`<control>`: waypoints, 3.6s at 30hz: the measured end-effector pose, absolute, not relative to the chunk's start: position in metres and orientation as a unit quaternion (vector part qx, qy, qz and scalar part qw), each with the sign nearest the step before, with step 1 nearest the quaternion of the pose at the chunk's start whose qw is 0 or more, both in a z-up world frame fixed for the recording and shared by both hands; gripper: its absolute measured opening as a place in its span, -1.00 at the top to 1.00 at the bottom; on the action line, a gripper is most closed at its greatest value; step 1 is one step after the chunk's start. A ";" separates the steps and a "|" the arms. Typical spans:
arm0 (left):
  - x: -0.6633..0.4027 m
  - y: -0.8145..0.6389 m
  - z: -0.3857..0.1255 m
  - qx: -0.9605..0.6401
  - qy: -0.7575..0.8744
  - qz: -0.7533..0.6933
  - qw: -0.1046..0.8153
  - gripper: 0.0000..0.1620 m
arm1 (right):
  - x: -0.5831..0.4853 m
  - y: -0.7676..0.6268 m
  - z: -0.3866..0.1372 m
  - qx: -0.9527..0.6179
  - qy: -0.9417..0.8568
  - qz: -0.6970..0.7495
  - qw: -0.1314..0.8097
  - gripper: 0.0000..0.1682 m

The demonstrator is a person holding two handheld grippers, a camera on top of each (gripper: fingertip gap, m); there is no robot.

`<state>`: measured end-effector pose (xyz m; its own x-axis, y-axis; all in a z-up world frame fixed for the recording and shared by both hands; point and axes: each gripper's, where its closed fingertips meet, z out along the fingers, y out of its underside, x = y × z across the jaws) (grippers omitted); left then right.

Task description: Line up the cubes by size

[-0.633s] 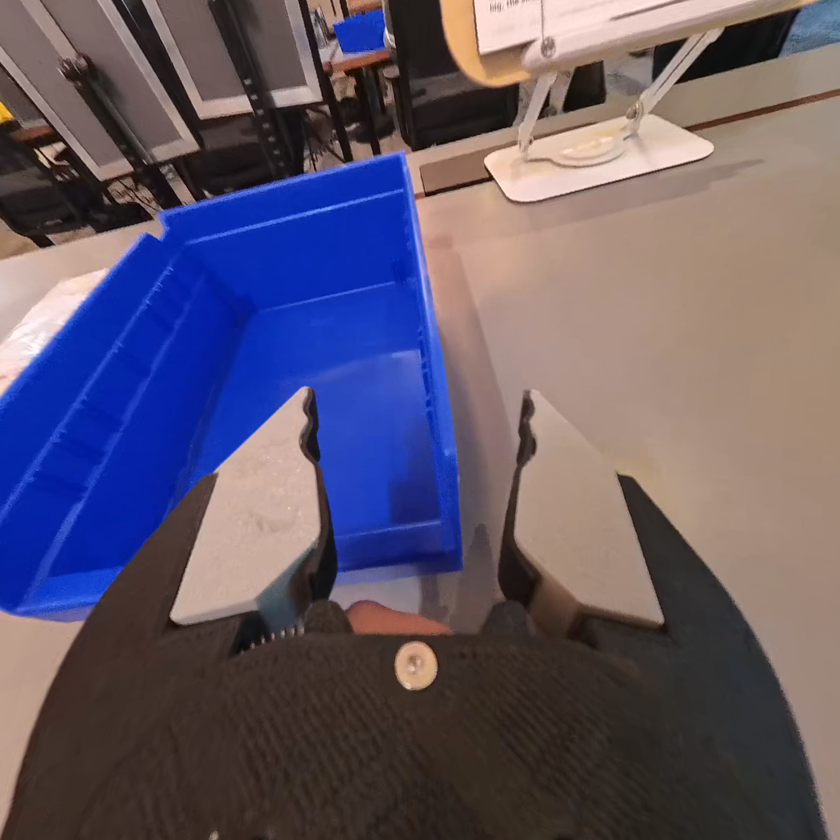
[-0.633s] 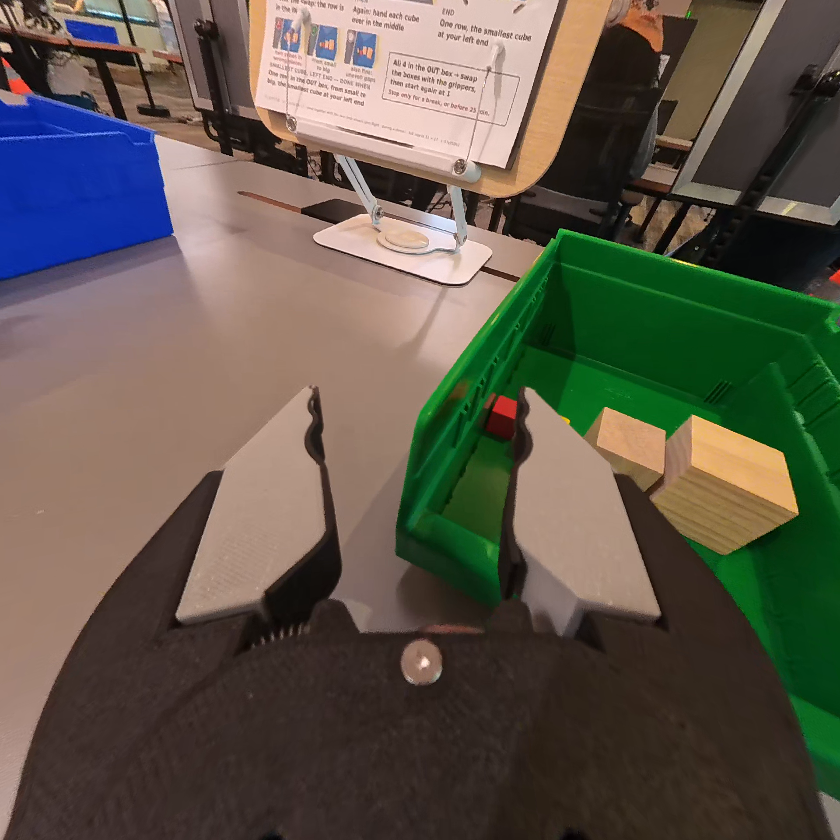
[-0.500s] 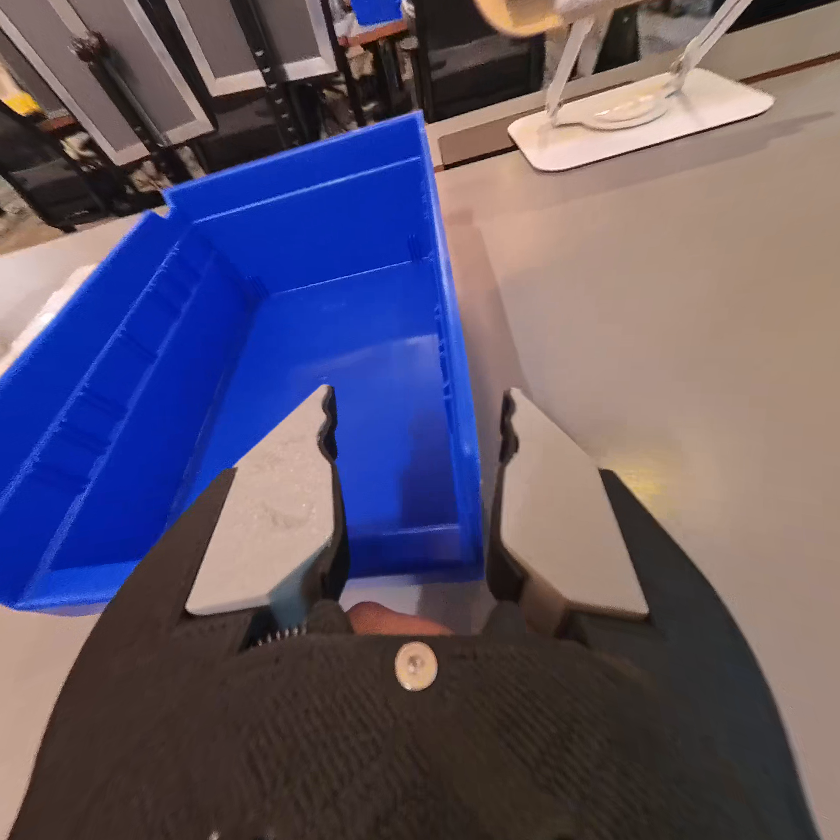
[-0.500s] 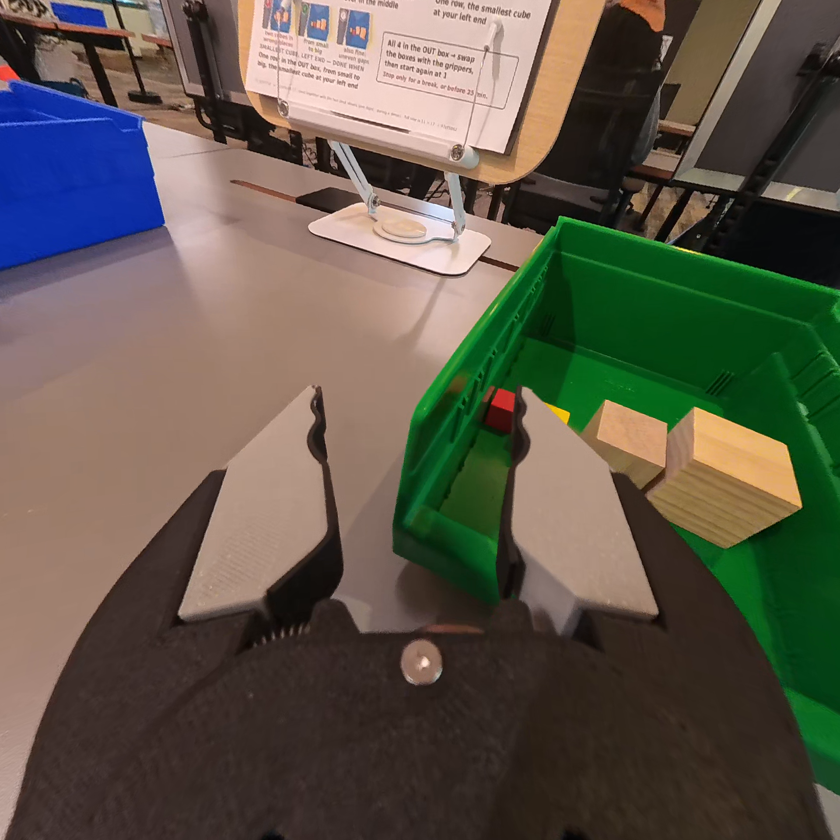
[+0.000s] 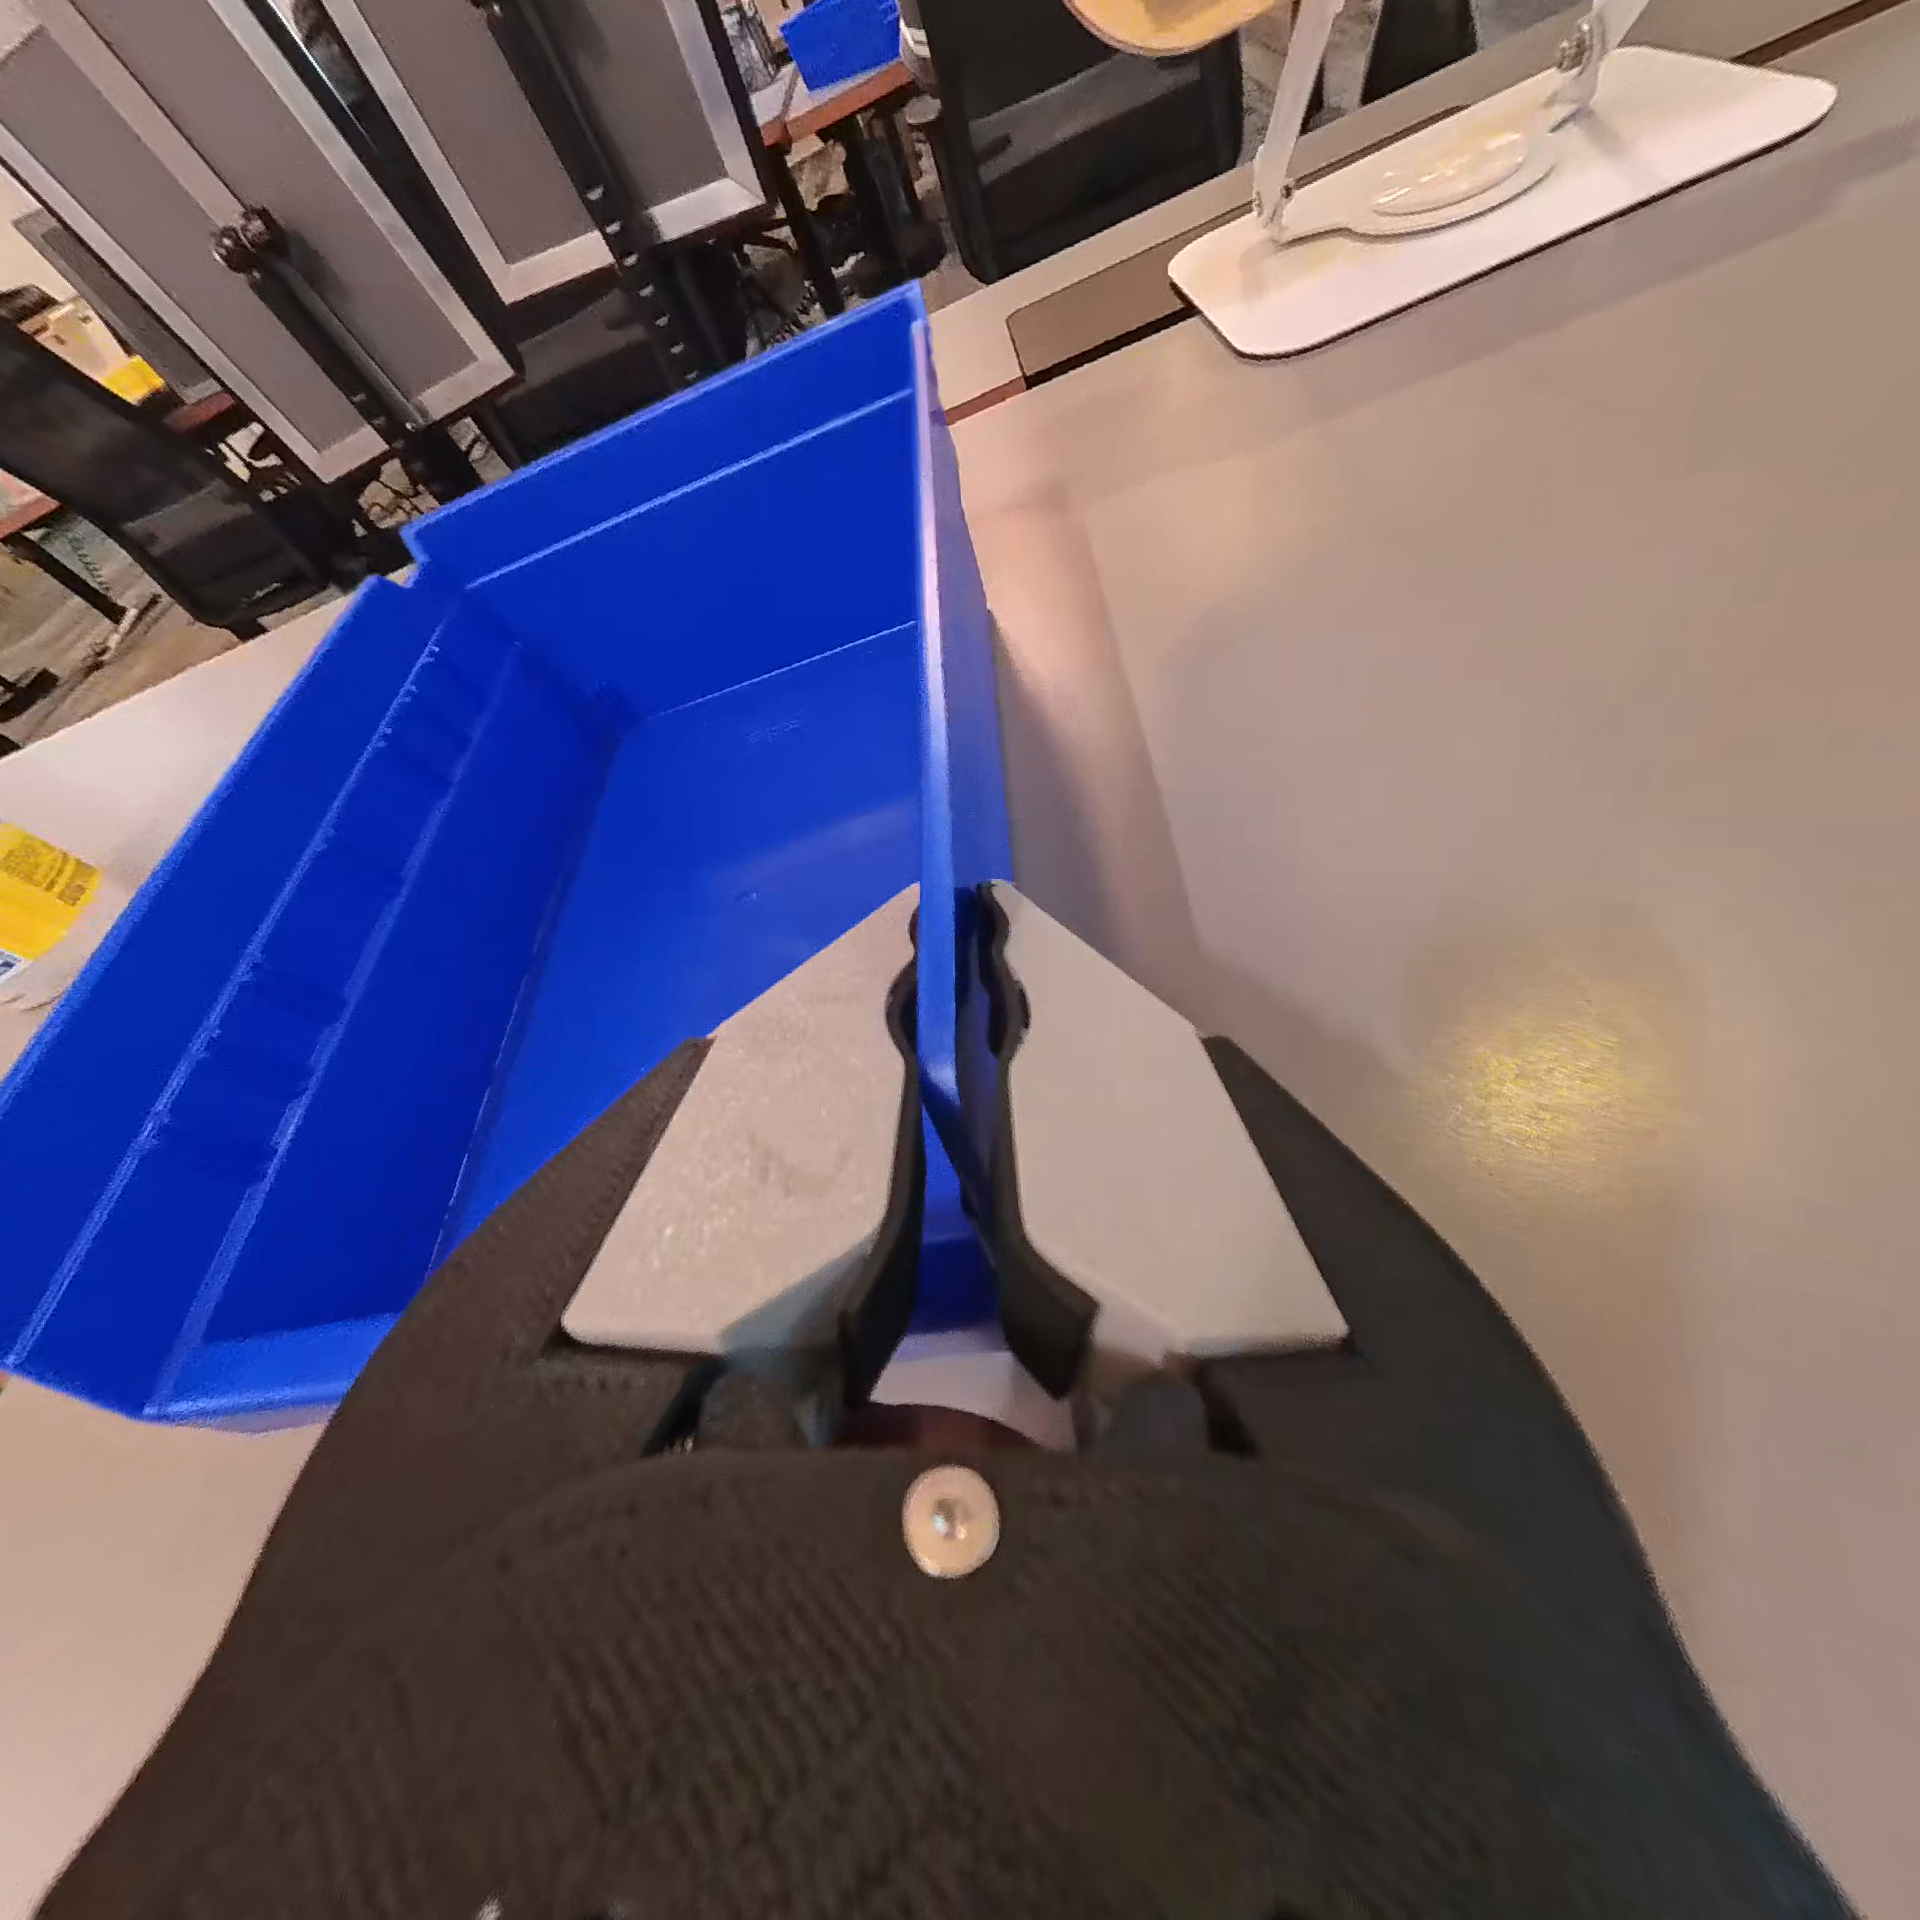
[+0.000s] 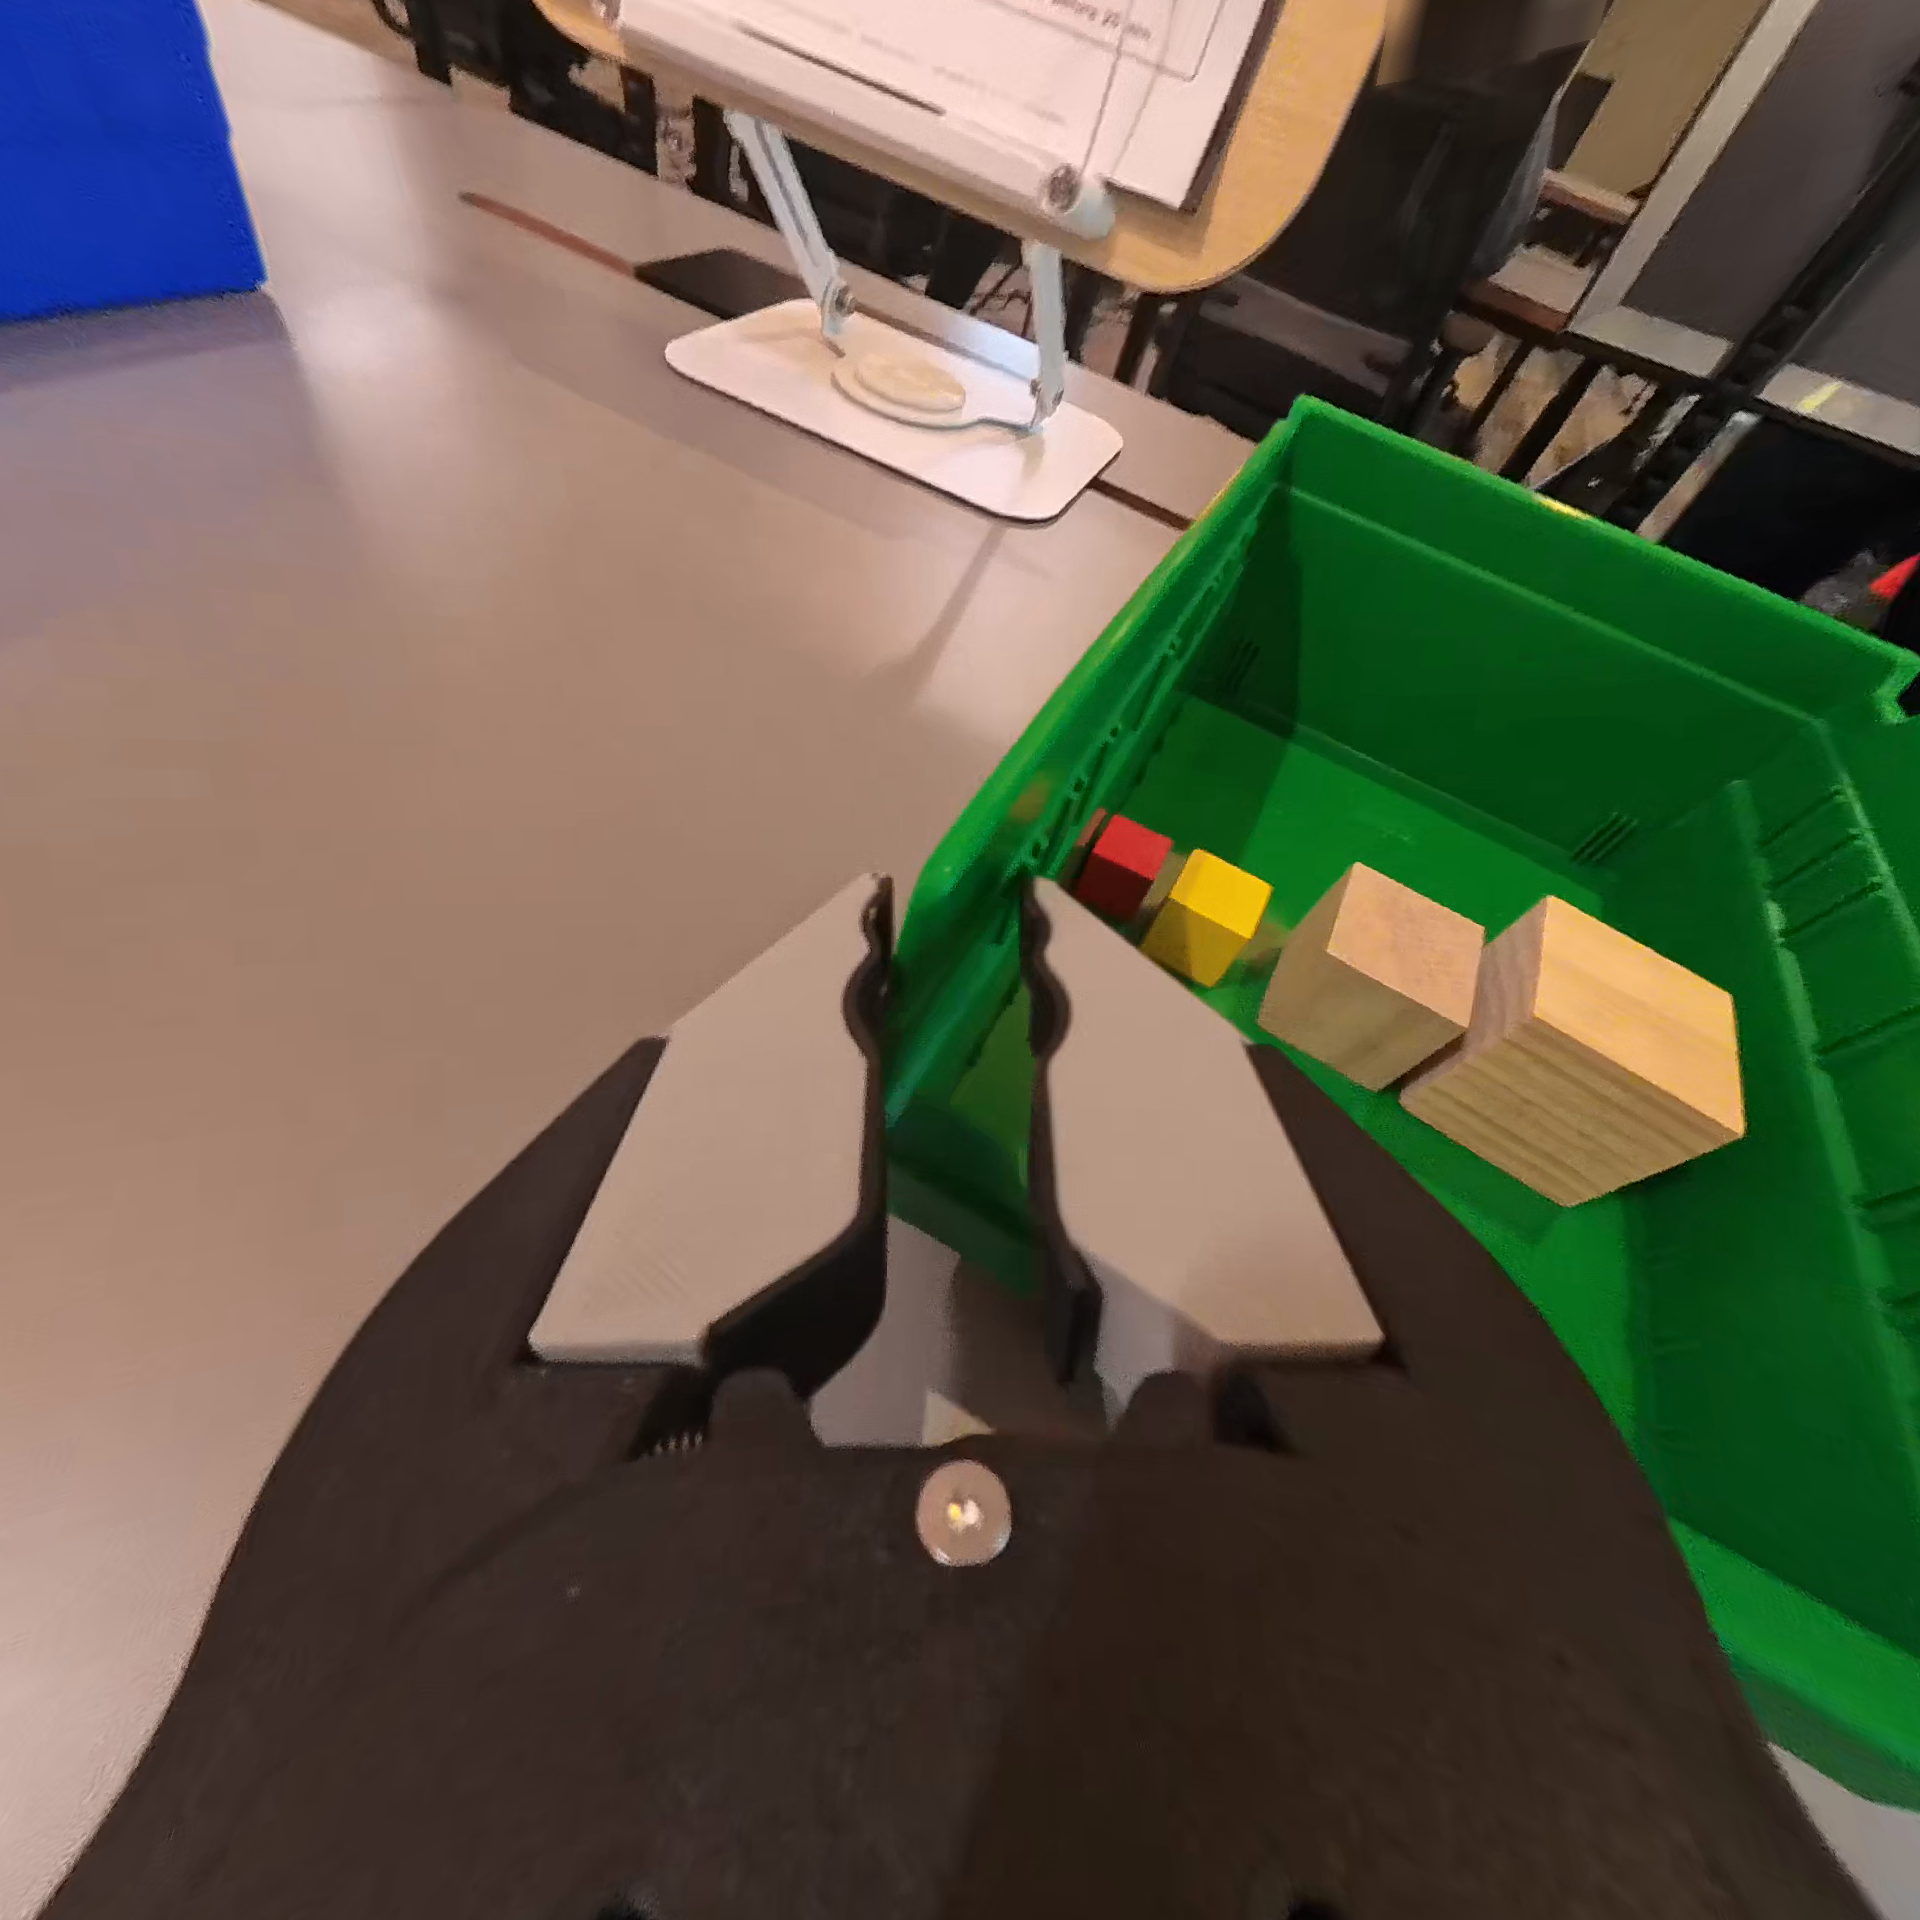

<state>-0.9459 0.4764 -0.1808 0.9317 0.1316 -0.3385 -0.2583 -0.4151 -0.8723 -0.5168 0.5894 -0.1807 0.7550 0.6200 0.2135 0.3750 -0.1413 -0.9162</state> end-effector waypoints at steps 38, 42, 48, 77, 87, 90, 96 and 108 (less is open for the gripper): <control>-0.955 0.372 -0.096 -0.757 0.064 0.118 0.639 0.98 | -0.876 0.454 -0.183 -0.733 -0.462 0.195 0.460 0.75; -0.967 0.366 -0.084 -0.748 0.045 0.122 0.651 0.98 | -0.899 0.435 -0.167 -0.706 -0.498 0.229 0.449 0.75; -0.979 0.348 -0.067 -0.735 0.046 0.156 0.658 0.98 | -0.823 0.437 -0.093 -0.630 -0.514 0.265 0.518 0.83; -0.982 0.362 -0.023 -0.703 0.035 0.180 0.687 0.97 | -0.843 0.594 -0.211 -0.580 -0.633 0.362 0.363 1.00; -0.914 0.369 0.008 -0.672 0.089 0.140 0.722 0.98 | -0.808 0.570 -0.185 -0.600 -0.626 0.353 0.352 1.00; -0.878 0.370 0.016 -0.666 0.122 0.130 0.725 0.98 | -0.741 0.568 -0.173 -0.605 -0.622 0.328 0.374 1.00; -0.787 0.385 0.023 -0.658 0.188 0.078 0.725 0.98 | -0.602 0.567 -0.156 -0.644 -0.571 0.284 0.422 0.97; -0.576 0.470 -0.081 -0.699 0.311 -0.062 0.641 0.97 | -0.452 0.530 -0.149 -0.696 -0.444 0.320 0.464 0.93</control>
